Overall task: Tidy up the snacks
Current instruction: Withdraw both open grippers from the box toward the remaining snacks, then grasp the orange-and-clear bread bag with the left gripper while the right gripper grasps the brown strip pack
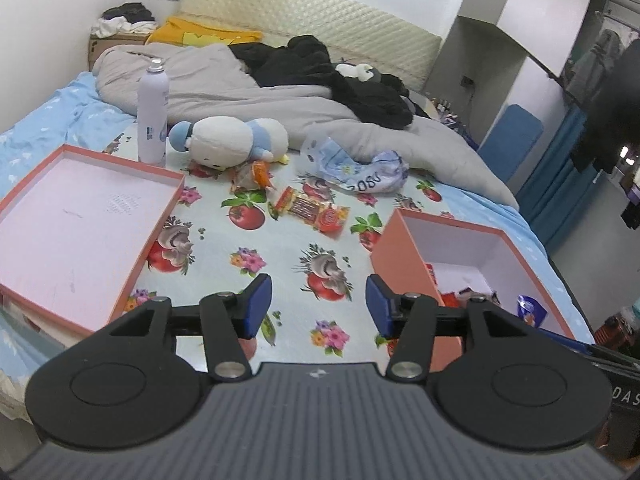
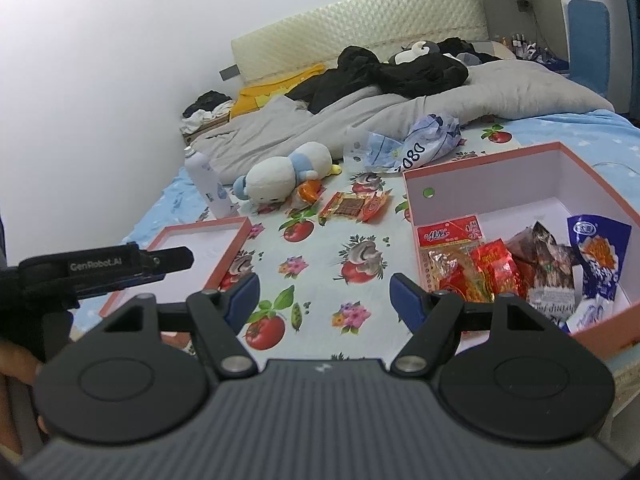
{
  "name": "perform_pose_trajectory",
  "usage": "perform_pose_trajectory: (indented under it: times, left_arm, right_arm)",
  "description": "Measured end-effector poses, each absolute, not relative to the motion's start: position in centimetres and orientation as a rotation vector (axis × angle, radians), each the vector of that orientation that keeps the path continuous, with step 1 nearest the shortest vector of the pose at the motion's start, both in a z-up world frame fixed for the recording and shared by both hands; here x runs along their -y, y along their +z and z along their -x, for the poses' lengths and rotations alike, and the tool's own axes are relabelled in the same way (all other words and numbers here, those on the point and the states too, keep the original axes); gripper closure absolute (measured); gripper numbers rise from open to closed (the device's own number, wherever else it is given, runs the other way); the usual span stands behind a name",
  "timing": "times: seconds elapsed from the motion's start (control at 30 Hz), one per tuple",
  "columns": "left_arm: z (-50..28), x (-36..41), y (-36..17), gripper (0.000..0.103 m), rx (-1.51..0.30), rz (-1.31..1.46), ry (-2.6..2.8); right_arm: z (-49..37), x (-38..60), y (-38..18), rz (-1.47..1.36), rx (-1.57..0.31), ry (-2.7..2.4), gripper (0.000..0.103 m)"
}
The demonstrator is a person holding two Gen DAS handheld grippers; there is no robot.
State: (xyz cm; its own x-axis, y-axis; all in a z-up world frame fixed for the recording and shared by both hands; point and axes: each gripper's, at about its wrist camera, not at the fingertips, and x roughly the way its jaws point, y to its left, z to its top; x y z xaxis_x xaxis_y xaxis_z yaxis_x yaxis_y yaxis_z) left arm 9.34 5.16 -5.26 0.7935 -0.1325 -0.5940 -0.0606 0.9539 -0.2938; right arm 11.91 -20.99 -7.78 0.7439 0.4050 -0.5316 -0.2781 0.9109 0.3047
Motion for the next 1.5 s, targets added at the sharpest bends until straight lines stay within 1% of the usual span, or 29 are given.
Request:
perform_pose_trajectory:
  times: [0.23,0.27,0.37,0.5,0.63,0.73,0.77,0.93,1.07,1.2,1.4,1.47,1.5]
  left_arm:
    - [-14.3,-6.9,-7.1,0.045,-0.688,0.315,-0.008]
    - [-15.1,-7.1,-7.5,0.045,-0.695,0.314,-0.004]
    - [-17.9,-7.9,-8.5,0.044,-0.715,0.312,0.000]
    - [-21.9,-8.7,-10.1,0.039,-0.728,0.295,0.003]
    - [-26.5,-9.3,-12.0,0.034,-0.746,0.271,0.005]
    - [-30.2,-9.8,-13.8,0.028,-0.757,0.261,0.014]
    - [-31.3,-10.0,-14.5,0.027,-0.746,0.254,0.016]
    - [-37.2,-11.2,-18.8,0.027,-0.766,0.242,0.022]
    - [-40.9,-12.1,-21.1,0.027,-0.766,0.258,0.011]
    - [-43.9,-12.7,-22.3,0.026,-0.742,0.288,-0.011]
    - [-48.0,-13.4,-22.8,0.022,-0.695,0.330,0.017]
    - [-49.2,-14.3,-23.2,0.022,-0.691,0.365,0.054]
    - [-49.7,-14.7,-23.4,0.021,-0.697,0.390,0.069]
  right_arm:
    - [-16.0,19.5,-9.2,-0.194,-0.648,0.404,0.030]
    - [-16.7,19.1,-9.4,-0.191,-0.652,0.408,0.033]
    - [-18.8,17.9,-10.4,-0.184,-0.671,0.416,0.037]
    - [-22.2,16.5,-12.0,-0.181,-0.704,0.415,0.044]
    - [-25.8,15.2,-13.7,-0.192,-0.736,0.411,0.046]
    - [-28.6,14.2,-15.1,-0.191,-0.752,0.396,0.049]
    - [-29.6,13.9,-15.7,-0.195,-0.759,0.386,0.051]
    - [-33.8,12.2,-19.0,-0.208,-0.758,0.322,0.052]
    - [-36.7,11.9,-21.2,-0.238,-0.749,0.252,0.052]
    - [-39.5,12.0,-23.0,-0.280,-0.779,0.200,0.053]
    - [-42.3,12.3,-23.7,-0.334,-0.787,0.148,0.053]
    - [-43.0,12.1,-23.8,-0.347,-0.790,0.134,0.058]
    - [-43.3,12.0,-23.9,-0.351,-0.789,0.130,0.059]
